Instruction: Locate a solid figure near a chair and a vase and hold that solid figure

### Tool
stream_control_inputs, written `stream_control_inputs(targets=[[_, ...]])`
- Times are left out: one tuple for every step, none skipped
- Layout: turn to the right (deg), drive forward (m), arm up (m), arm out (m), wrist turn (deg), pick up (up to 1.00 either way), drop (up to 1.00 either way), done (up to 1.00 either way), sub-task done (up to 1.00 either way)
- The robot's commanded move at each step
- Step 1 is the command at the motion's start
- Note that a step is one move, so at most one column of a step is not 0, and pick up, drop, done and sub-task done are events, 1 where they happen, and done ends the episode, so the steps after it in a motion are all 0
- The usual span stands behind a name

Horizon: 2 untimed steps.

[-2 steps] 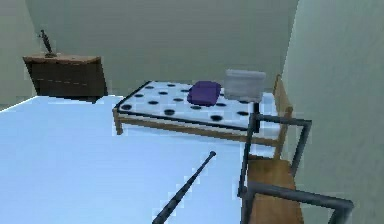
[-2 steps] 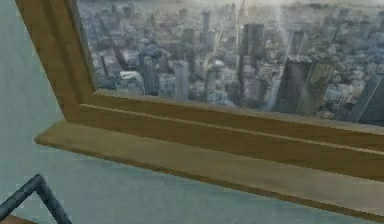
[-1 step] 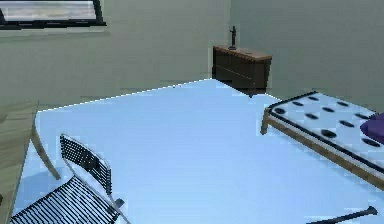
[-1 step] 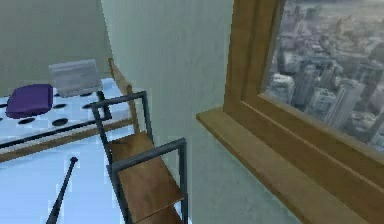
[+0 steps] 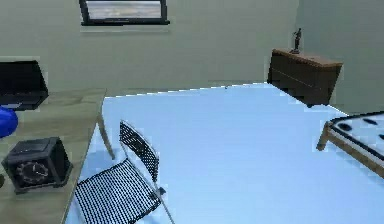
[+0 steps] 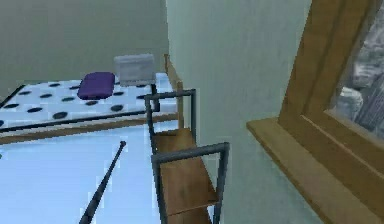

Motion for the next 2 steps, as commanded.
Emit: stream_control_inputs(targets=[[0.0,0.60,0.00,0.00,0.0,0.00,0.00,0.00,0.00],[-45.0,0.00,0.00,0.00,0.0,0.00,0.00,0.00,0.00]])
